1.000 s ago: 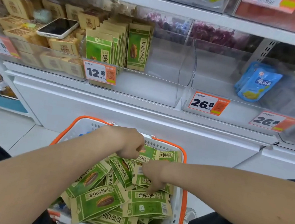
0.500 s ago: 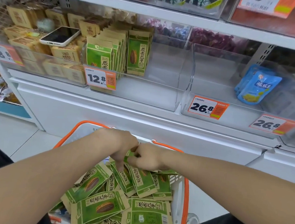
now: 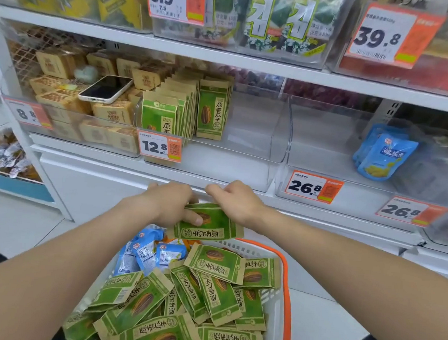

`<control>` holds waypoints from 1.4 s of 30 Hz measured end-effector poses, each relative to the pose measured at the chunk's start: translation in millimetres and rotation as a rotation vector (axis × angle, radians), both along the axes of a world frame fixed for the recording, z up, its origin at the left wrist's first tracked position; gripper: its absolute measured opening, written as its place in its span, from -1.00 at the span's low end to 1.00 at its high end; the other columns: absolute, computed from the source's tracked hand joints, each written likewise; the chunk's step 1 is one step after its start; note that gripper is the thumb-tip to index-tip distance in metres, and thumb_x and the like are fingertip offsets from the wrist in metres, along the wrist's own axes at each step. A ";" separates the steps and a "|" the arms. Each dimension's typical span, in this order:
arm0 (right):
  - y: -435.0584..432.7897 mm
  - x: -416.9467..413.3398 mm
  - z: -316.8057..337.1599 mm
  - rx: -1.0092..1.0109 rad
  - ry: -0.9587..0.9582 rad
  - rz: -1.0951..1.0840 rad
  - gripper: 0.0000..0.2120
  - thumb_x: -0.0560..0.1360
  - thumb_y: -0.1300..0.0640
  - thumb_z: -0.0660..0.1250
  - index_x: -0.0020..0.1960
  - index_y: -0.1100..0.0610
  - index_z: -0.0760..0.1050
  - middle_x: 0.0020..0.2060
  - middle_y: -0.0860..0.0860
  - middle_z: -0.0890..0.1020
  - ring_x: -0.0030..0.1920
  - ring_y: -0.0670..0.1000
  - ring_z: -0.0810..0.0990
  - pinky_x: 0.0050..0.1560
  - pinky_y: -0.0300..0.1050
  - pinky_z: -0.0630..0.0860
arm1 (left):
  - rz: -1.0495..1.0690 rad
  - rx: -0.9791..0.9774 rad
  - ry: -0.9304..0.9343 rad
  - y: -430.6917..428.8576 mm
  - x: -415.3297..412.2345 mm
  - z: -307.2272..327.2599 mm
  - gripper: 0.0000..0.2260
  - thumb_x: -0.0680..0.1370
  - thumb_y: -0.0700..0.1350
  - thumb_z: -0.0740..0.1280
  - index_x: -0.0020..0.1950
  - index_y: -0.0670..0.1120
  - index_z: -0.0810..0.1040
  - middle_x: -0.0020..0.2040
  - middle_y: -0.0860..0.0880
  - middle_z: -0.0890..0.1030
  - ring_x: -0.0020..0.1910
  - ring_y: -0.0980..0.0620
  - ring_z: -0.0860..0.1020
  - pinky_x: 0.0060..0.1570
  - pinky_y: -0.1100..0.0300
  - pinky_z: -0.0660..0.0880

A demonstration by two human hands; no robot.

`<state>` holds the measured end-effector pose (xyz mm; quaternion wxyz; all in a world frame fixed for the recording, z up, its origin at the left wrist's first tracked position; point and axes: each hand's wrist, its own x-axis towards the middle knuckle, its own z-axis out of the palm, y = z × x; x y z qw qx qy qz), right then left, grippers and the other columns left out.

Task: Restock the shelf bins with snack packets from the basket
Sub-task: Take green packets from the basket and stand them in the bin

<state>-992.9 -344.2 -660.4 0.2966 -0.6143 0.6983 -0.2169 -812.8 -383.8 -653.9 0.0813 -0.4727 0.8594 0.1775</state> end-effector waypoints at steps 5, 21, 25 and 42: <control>-6.6 -3.4 18.5 -0.359 -0.032 -0.079 -0.89 0.37 -0.05 0.41 -0.13 -0.09 0.66 -0.35 -0.13 0.67 -0.21 -0.11 0.64 -0.09 -0.12 0.63 | 0.068 0.197 0.379 -1.6 1.8 10.8 -0.72 0.65 0.13 0.36 0.22 -0.03 0.58 -0.01 0.01 0.68 -0.10 0.03 0.61 -0.15 0.13 0.45; -40.4 10.9 85.3 -0.303 -0.706 -0.089 -0.86 0.59 0.20 0.45 0.13 0.18 0.58 -0.12 0.13 0.75 -0.24 0.02 0.75 -0.36 -0.09 0.64 | 0.623 -0.287 1.046 -16.0 -30.5 52.6 -0.64 0.76 -0.03 0.05 0.01 -0.13 0.59 -0.01 -0.11 0.64 0.06 -0.17 0.58 0.07 -0.02 0.49; -86.4 1.8 82.6 -0.393 -0.680 -0.306 -0.85 0.59 0.09 0.46 0.07 0.13 0.56 -0.04 0.10 0.74 -0.08 0.08 0.76 -0.11 0.04 0.71 | 0.654 -0.464 0.843 -29.7 -29.3 67.0 -0.74 0.64 -0.20 0.20 0.31 -0.10 0.51 0.31 -0.18 0.45 0.31 -0.22 0.40 0.30 0.01 0.28; -195.8 -3.0 64.0 -0.327 0.105 -0.242 -0.58 0.52 0.24 0.42 0.33 0.15 0.39 0.17 0.14 0.59 0.17 0.20 0.61 -0.02 -0.07 0.50 | 0.343 -0.738 0.073 -78.8 -18.8 53.3 -0.60 0.59 0.14 0.16 0.34 -0.01 0.48 0.69 -0.18 -0.12 0.61 -0.42 -0.16 0.49 -0.40 -0.03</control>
